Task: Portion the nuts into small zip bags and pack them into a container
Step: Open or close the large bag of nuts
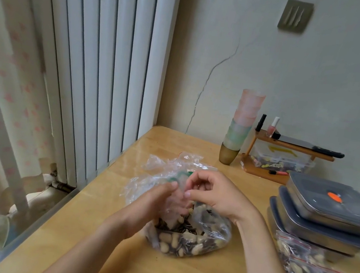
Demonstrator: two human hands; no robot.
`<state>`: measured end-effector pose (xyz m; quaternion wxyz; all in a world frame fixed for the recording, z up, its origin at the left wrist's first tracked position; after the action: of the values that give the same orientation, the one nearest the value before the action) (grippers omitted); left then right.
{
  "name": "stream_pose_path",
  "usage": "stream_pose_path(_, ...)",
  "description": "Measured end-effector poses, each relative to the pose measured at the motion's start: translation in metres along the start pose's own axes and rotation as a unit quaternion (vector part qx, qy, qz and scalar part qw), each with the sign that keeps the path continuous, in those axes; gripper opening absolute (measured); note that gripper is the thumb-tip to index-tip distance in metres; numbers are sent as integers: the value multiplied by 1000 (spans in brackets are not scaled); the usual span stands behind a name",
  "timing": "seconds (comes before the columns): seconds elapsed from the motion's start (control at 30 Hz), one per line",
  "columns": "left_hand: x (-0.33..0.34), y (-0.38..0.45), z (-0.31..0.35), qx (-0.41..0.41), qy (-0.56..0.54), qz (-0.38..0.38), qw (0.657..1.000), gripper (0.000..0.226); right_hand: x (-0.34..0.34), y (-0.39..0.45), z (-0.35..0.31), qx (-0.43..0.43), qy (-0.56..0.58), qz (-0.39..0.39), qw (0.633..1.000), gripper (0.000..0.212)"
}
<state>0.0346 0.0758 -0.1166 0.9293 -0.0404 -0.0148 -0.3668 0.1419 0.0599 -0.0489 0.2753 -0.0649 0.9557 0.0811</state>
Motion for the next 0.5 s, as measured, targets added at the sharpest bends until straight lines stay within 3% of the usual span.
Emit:
stream_pose_path(0.07, -2, 1, -6, -9, -19, -39, 999, 68, 3, -2, -4, -8, 9, -20, 1000, 11)
stream_pose_path(0.2, 8, -23, 3, -4, 28, -55, 998, 41, 13, -5, -12, -22, -5, -54, 998, 12)
stream_pose_path(0.37, -8, -18, 17, 65, 61, 33, 995, 33, 14, -10, -22, -16, -26, -65, 997, 41)
stream_pose_path(0.5, -18, -21, 27, 140, 166, 111, 970, 36, 13, -8, -19, 17, -60, -40, 997, 32)
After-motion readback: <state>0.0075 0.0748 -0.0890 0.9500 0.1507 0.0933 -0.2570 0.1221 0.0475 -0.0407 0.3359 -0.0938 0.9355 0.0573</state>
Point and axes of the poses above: each hand's wrist, its own y-axis towards the middle knuckle, its own x-axis out of the palm, z = x × y, the point moved 10 cm from there along y, towards the middle knuckle, and after that the axes turned 2 degrees about -x, right-handed, at the moved point
